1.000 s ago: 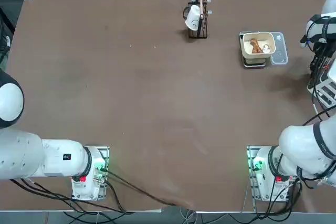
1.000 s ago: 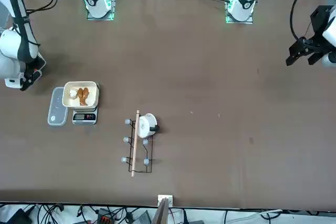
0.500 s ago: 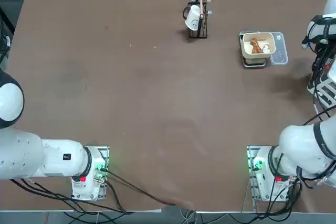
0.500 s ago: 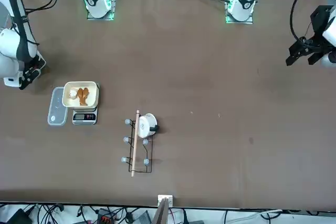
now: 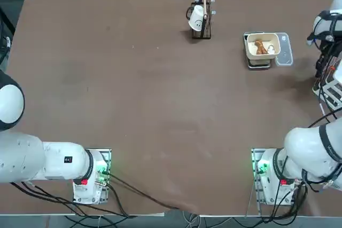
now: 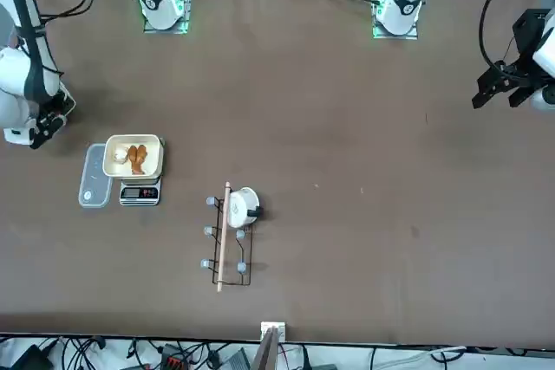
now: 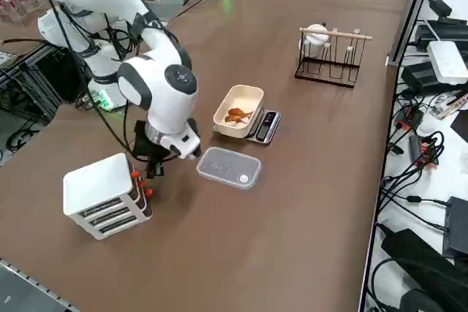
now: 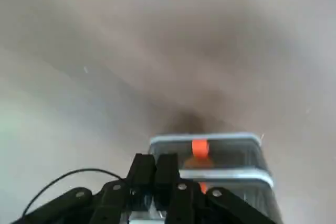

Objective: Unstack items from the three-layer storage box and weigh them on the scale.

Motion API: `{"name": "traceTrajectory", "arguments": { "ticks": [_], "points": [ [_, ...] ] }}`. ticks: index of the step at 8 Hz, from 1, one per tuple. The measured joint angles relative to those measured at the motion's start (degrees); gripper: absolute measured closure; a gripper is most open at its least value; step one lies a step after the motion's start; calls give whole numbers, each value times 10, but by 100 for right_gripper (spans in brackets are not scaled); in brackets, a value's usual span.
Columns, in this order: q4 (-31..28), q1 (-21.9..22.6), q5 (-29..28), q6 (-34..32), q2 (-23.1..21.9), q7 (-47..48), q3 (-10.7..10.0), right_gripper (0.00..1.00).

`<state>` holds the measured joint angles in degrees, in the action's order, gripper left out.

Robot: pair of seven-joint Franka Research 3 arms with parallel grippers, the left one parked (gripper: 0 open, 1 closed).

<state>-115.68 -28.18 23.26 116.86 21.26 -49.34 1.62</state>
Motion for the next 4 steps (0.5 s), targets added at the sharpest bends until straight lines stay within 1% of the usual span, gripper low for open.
{"name": "traceTrajectory", "arguments": {
  "ticks": [1,2,3,4],
  "points": [
    [15,7,-11,-2,-2,0,12,81],
    [27,21,-12,-2,-2,0,16,61],
    [31,32,6,0,0,0,16,51],
    [31,34,41,12,10,0,16,49]
  ]
}}
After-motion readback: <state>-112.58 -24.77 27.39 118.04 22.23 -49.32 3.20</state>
